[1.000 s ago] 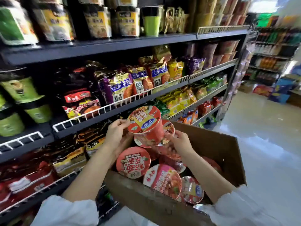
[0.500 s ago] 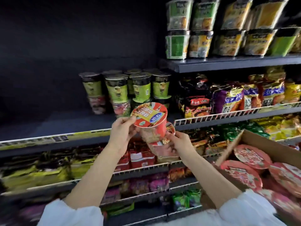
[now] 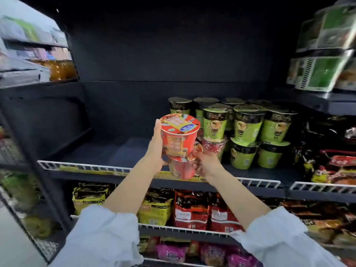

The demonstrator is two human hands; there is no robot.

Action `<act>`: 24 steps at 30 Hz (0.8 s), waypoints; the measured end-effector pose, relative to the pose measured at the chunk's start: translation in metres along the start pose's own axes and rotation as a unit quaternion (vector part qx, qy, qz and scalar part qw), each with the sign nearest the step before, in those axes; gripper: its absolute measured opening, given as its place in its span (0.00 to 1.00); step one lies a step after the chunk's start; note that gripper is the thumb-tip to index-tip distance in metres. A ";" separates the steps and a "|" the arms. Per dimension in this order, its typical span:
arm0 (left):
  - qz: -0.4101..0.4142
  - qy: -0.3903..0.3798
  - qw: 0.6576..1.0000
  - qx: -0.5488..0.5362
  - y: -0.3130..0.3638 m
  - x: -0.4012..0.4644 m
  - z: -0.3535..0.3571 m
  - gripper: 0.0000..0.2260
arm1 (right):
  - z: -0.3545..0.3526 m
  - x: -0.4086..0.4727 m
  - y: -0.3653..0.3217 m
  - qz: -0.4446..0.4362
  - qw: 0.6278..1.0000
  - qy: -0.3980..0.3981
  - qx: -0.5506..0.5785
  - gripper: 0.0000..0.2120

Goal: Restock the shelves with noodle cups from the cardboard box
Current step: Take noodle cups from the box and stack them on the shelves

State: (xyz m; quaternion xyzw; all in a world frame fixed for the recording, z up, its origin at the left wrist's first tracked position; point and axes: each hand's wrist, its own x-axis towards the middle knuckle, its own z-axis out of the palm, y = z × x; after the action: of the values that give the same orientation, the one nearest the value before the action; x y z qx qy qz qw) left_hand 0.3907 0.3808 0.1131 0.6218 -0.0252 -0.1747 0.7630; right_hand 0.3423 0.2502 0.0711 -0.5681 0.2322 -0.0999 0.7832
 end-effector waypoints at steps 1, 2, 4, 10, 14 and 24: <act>-0.008 -0.011 1.000 -0.014 0.002 0.011 0.000 0.25 | 0.003 0.010 -0.003 0.006 1.000 0.000 0.007 0.09; -0.015 -0.016 1.000 -0.021 0.004 0.022 0.001 0.23 | 0.006 0.021 -0.004 0.013 1.000 0.002 0.014 0.09; -0.025 -0.026 0.999 -0.030 0.005 0.044 0.005 0.21 | 0.010 0.044 -0.006 0.028 0.999 0.012 0.017 0.10; -0.054 -0.027 0.997 -0.055 -0.004 0.100 0.029 0.24 | 0.010 0.102 -0.005 0.052 0.998 0.046 0.004 0.12; -0.049 -0.017 0.998 -0.038 -0.015 0.125 0.041 0.30 | 0.005 0.122 -0.001 0.051 0.998 0.040 0.002 0.11; -0.033 0.026 0.999 -0.011 -0.016 0.133 0.038 0.26 | -0.004 0.119 -0.004 0.039 0.999 -0.009 -0.020 0.06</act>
State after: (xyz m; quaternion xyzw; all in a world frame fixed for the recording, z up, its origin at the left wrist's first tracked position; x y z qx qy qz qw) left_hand 0.5018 0.3026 0.0828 0.6186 0.0174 -0.1836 0.7638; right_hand 0.4445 0.1954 0.0442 -0.5752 0.2492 -0.0594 0.7768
